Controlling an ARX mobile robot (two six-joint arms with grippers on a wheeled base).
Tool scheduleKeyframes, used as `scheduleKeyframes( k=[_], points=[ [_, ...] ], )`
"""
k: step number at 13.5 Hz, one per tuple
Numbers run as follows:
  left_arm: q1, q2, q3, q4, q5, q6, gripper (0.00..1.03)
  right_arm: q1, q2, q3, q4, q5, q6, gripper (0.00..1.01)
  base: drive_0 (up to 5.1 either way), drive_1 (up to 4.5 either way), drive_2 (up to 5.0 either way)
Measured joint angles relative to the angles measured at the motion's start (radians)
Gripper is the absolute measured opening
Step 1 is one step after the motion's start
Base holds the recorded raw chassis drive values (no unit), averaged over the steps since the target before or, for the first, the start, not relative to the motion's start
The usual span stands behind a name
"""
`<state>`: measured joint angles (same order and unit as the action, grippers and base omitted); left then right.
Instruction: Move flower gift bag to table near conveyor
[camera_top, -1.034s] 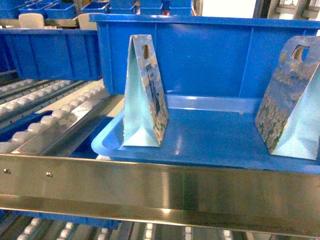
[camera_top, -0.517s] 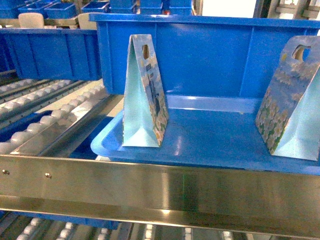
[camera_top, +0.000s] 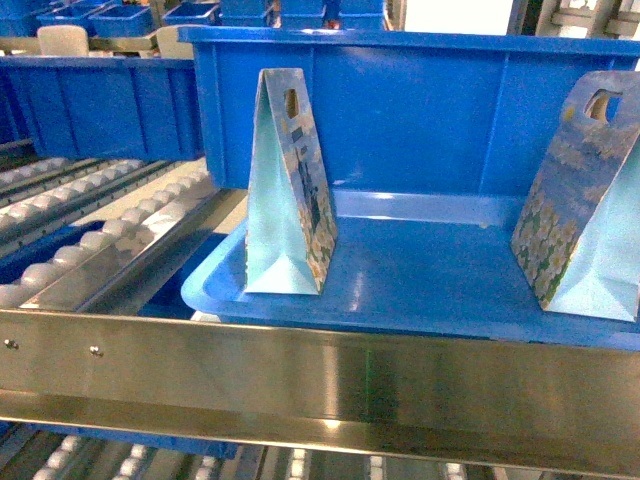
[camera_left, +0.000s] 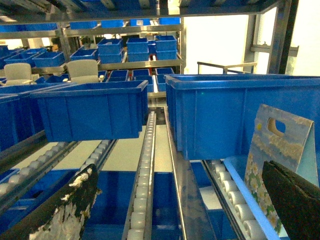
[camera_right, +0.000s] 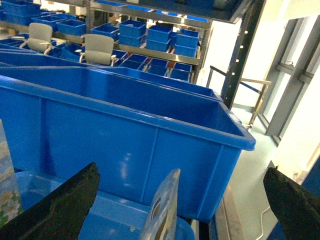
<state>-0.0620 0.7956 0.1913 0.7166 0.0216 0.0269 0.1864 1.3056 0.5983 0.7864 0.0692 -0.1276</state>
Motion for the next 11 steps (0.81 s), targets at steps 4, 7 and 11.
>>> scheduleKeyframes(
  k=[4,7,11],
  points=[
    [0.0,0.0,0.0,0.0,0.0,0.0,0.98,-0.084,0.198,0.148,-0.104,-0.074,0.06,0.98,0.0,0.0,0.0],
    [0.0,0.0,0.0,0.0,0.0,0.0,0.98,-0.141,0.26,0.174,-0.161,-0.146,0.151,0.98,0.0,0.0,0.0],
    [0.0,0.0,0.0,0.0,0.0,0.0,0.98,-0.138,0.257,0.166,-0.167,-0.175,0.166,0.98,0.0,0.0,0.0]
  ],
)
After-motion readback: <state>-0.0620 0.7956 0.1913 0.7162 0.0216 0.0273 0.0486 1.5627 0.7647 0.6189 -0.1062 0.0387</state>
